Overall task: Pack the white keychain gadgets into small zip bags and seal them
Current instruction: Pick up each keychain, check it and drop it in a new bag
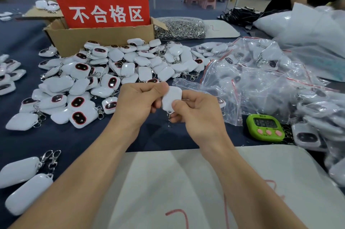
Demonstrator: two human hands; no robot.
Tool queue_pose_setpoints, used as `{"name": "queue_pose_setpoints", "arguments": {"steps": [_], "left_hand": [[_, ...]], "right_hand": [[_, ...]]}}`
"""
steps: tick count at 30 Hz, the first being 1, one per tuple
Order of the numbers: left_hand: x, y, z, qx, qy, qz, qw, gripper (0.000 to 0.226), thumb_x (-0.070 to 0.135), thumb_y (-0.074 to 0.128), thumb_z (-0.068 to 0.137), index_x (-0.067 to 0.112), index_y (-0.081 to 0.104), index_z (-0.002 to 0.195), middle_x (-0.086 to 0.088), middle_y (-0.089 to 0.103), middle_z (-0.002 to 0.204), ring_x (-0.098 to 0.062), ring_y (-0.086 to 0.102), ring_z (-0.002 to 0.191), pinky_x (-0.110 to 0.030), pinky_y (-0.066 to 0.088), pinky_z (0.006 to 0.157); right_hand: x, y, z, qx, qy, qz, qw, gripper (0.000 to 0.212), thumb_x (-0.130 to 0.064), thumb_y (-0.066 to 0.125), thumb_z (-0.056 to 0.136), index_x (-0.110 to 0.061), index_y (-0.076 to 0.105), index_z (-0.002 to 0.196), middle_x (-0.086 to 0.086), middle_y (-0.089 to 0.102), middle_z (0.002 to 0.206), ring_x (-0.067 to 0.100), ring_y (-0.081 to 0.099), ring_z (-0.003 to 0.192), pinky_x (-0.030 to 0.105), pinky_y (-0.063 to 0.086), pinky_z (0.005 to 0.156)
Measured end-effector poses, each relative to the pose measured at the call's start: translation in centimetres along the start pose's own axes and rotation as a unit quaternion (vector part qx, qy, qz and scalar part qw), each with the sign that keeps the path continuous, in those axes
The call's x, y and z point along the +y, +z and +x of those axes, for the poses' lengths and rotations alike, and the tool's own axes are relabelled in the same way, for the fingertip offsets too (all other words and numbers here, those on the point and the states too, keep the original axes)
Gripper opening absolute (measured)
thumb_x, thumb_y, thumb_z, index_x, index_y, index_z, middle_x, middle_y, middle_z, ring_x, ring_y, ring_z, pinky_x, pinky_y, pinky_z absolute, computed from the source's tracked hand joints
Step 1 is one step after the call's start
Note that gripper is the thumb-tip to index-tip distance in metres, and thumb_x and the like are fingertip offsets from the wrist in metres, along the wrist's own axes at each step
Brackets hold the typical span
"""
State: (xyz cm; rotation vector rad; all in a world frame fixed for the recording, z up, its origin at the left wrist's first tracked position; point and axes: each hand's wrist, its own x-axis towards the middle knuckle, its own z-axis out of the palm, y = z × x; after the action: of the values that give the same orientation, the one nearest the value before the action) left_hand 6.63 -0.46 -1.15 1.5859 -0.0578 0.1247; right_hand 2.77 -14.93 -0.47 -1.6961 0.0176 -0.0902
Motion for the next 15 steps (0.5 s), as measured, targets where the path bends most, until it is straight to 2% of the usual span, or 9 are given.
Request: {"name": "queue_pose_setpoints", "arguments": {"steps": [5,7,9,12,15], "left_hand": [[-0.5,0.3,-0.1,0.014,-0.011,0.031,0.999,0.045,0.023,0.068,0.096,0.02,0.069,0.051,0.0,0.058,0.052,-0.009,0.047,0.045,-0.016,0.04,0.046],[-0.8,0.2,-0.2,0.022,0.0,0.084,0.996,0.036,0.026,0.069,0.094,0.024,0.074,0.058,0.0,0.065,0.056,-0.009,0.051,0.047,-0.017,0.043,0.049],[-1.2,0.1,-0.3,0.037,0.024,0.139,0.989,0.022,0.028,0.07,0.091,0.033,0.08,0.071,0.007,0.07,0.063,-0.005,0.059,0.053,-0.018,0.049,0.056],[-1.2,0.1,-0.7,0.062,0.066,0.226,0.97,0.02,0.026,0.072,0.086,0.045,0.076,0.087,0.024,0.072,0.078,0.003,0.067,0.072,-0.007,0.046,0.067],[-1.4,0.4,-0.9,0.025,0.08,0.273,0.958,0.032,0.027,0.075,0.084,0.045,0.073,0.11,0.03,0.069,0.092,0.005,0.064,0.086,-0.006,0.043,0.076]], "right_hand": [[0.0,-0.2,0.0,0.066,0.007,0.024,0.997,0.015,-0.008,0.07,0.091,-0.022,0.077,0.089,0.002,0.07,0.058,0.011,0.061,0.049,0.022,0.053,0.053],[0.0,-0.9,0.1,0.13,-0.005,0.02,0.991,0.013,-0.014,0.071,0.091,-0.025,0.076,0.088,0.004,0.07,0.056,0.013,0.061,0.048,0.025,0.052,0.049],[0.0,-2.3,0.4,0.208,-0.022,0.016,0.978,0.012,-0.019,0.068,0.091,-0.026,0.077,0.088,0.005,0.069,0.056,0.016,0.061,0.048,0.034,0.053,0.05],[0.0,-5.3,0.7,0.35,-0.04,-0.012,0.936,0.012,-0.026,0.065,0.088,-0.026,0.077,0.089,0.001,0.067,0.055,0.011,0.058,0.048,0.034,0.053,0.055],[0.0,-8.4,0.8,0.462,-0.033,-0.117,0.879,0.013,-0.03,0.062,0.089,-0.028,0.074,0.093,-0.018,0.06,0.06,-0.004,0.059,0.055,0.013,0.044,0.06]]}}
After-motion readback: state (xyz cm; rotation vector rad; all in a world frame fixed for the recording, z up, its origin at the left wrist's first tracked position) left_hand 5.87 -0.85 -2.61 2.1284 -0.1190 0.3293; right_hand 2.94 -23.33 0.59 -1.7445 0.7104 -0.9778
